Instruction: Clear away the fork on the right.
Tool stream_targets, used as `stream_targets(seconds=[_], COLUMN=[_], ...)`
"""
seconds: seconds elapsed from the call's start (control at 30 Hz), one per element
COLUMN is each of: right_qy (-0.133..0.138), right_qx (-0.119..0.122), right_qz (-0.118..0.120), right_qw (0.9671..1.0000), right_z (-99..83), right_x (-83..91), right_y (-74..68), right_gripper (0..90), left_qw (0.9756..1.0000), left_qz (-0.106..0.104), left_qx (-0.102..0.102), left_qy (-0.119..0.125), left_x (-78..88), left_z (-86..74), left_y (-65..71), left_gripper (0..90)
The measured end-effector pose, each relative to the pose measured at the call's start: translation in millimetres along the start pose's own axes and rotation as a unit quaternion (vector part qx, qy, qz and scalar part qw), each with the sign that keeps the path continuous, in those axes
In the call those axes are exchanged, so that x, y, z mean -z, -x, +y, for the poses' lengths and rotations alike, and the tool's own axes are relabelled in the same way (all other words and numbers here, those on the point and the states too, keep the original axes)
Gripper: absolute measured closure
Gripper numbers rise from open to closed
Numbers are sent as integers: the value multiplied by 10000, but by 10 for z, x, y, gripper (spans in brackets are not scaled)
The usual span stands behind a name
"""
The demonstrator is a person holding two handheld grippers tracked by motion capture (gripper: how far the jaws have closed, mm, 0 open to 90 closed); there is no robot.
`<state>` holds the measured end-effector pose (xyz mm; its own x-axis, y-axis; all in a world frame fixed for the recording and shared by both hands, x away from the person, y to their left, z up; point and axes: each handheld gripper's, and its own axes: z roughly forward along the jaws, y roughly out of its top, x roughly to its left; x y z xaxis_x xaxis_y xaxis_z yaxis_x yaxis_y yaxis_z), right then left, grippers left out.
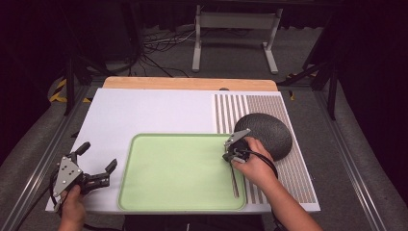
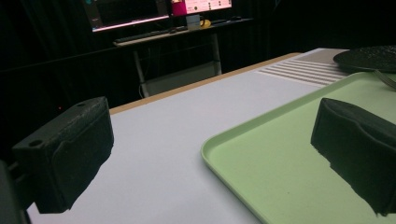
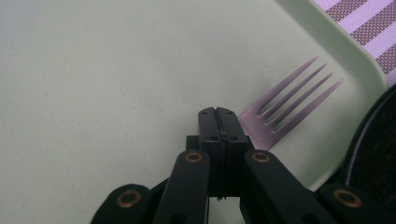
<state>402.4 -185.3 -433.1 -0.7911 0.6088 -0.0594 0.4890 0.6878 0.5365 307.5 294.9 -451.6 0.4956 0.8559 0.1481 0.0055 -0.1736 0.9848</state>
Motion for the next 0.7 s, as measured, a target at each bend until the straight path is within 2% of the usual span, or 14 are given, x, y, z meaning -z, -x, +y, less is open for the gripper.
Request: stream_targets(seconds=[0.4, 0.5, 0.7], right_qy=[1, 84, 436], right_qx=[-122, -104, -214], right_qz=[-46, -78, 36], right_qw=[9999, 9999, 9988], right_z=[-42, -40, 3], right_x=[26, 40, 143], right_y=[40, 42, 26], right_gripper=[898, 895, 715], left_qw=[10000, 10000, 10000], left_qz=[5, 5, 4], left_qx=[9, 10, 10], left_qy=[-7, -10, -8], left_x=[-3, -2, -2], left_z=[0, -1, -1], left_y=[1, 1, 0], left_gripper=[0, 0, 0])
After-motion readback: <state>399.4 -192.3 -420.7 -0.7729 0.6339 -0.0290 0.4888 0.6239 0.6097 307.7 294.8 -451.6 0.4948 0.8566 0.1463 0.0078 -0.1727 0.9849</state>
